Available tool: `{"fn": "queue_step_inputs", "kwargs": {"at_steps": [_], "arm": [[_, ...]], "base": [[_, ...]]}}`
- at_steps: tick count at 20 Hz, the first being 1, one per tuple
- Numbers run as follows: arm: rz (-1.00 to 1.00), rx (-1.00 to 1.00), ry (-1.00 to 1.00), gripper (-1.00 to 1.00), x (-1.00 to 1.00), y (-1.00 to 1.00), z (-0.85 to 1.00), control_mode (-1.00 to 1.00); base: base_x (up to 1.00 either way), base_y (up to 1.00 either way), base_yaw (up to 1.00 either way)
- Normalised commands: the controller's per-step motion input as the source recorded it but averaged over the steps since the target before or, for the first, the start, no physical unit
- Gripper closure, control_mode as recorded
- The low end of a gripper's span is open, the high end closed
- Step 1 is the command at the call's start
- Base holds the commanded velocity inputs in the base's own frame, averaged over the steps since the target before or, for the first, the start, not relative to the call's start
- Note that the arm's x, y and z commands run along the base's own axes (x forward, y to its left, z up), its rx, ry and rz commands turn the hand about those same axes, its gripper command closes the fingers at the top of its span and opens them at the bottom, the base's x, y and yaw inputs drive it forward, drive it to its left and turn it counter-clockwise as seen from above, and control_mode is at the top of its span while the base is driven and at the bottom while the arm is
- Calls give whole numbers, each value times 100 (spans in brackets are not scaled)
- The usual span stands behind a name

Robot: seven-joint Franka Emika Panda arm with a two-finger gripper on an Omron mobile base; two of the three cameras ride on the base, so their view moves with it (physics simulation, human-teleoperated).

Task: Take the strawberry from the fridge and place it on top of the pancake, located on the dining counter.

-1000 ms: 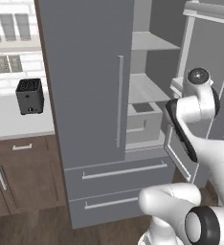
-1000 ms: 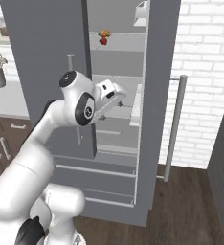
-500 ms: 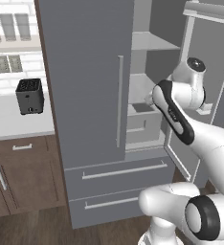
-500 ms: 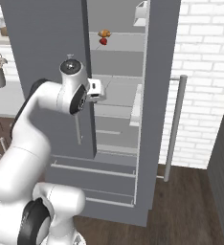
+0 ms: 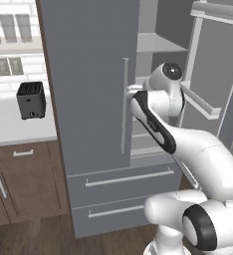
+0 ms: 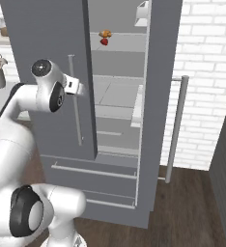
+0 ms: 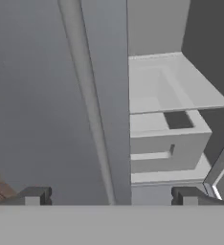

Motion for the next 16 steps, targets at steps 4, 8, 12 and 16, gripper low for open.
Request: {"fn": "queue_step_inputs", "kwargs": {"at_steps": [4, 8, 12, 16], "arm": [[-5, -20, 6, -100, 39, 19, 47, -100], [0, -13, 1, -100, 50, 38, 15, -100], [1, -5, -4, -100, 32, 33, 0, -100], [0, 0, -8, -100, 17, 5, -3, -100]], "base": [[0, 0, 0], [0, 0, 0], [0, 0, 0], [0, 0, 0]]}}
